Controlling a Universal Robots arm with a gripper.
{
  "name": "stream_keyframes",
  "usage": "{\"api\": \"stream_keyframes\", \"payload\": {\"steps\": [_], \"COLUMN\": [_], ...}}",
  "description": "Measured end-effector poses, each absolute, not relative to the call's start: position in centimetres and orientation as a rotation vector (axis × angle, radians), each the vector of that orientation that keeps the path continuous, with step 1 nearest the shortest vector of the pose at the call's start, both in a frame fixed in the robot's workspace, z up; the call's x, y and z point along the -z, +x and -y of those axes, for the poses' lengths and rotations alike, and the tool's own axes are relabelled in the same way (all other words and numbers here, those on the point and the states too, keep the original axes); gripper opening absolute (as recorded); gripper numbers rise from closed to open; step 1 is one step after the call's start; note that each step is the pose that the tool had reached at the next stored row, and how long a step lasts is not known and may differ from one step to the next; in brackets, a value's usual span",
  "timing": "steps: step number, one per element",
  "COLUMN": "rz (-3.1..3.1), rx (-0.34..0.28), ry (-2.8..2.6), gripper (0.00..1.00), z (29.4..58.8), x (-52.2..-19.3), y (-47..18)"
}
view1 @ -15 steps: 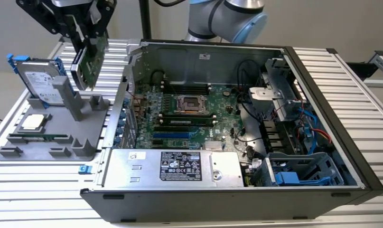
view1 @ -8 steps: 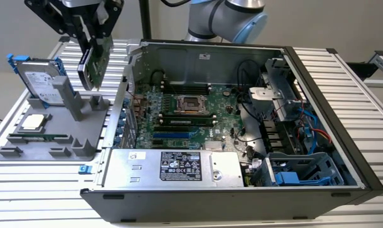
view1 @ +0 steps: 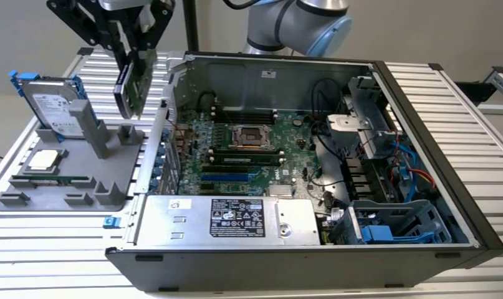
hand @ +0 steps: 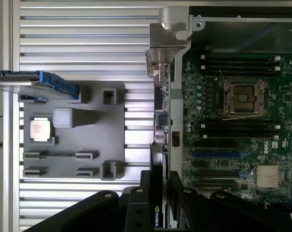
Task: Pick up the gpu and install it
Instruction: 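Pick up the gpu and move the gpu toward the slot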
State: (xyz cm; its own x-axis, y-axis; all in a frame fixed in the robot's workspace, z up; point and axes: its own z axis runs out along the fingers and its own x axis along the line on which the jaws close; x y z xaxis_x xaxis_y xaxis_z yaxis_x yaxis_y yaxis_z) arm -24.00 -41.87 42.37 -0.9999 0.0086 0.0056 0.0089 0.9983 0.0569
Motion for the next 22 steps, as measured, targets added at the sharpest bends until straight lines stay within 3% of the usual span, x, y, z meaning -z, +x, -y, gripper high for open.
{"api": "stream_keyframes", "payload": {"steps": [22], "rz": [3.133], "rx": [0.089], "ry": [-0.014], "gripper": [0.0], "z": [41.9], "x": [-42.4], "y": [-19.6]}}
